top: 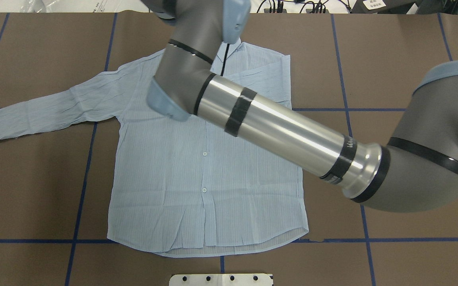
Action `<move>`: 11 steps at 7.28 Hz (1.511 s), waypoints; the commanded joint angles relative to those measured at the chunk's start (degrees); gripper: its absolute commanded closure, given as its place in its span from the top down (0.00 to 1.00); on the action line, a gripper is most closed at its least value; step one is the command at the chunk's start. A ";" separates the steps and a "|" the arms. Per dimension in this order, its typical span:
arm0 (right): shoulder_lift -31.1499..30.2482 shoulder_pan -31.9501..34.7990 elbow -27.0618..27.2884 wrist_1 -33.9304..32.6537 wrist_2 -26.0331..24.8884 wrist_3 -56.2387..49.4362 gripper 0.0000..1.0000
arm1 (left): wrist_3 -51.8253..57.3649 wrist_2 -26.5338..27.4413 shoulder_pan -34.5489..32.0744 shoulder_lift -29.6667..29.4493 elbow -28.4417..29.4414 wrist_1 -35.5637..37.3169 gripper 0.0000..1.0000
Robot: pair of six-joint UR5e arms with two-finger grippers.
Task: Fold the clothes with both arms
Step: 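Release the sleeve and withdraw the right gripper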
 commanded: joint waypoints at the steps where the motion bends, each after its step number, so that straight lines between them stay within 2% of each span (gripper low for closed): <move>1: -16.87 6.16 14.06 1.15 8.09 -13.50 0.99 | -5.25 0.20 6.82 0.82 1.50 -10.70 1.00; 3: -35.15 14.75 29.46 2.65 18.17 -28.17 1.00 | -7.17 0.73 12.99 1.10 2.92 -13.58 1.00; 4: -43.68 19.67 35.71 4.04 23.71 -37.99 1.00 | -12.49 0.73 14.76 1.27 3.44 -14.37 1.00; 5: -50.47 23.90 38.47 7.10 29.07 -43.05 1.00 | -17.85 2.39 16.61 3.01 4.58 -18.73 1.00; 6: -57.67 26.29 38.49 16.35 31.74 -45.10 1.00 | -22.26 9.19 19.93 4.77 8.25 -26.60 1.00; 7: -62.53 27.27 38.23 23.49 33.16 -44.95 1.00 | -24.04 12.04 21.01 5.22 13.16 -33.03 1.00; 8: -63.79 27.28 38.58 24.70 33.17 -44.69 1.00 | -23.28 12.77 21.54 6.62 14.95 -35.97 1.00; 9: -63.81 27.28 38.49 24.62 33.08 -44.68 1.00 | -21.96 16.69 24.77 8.63 14.96 -36.08 1.00; 11: -63.81 27.28 38.14 24.71 33.08 -44.77 1.00 | -22.04 18.66 27.25 10.32 15.92 -36.17 0.98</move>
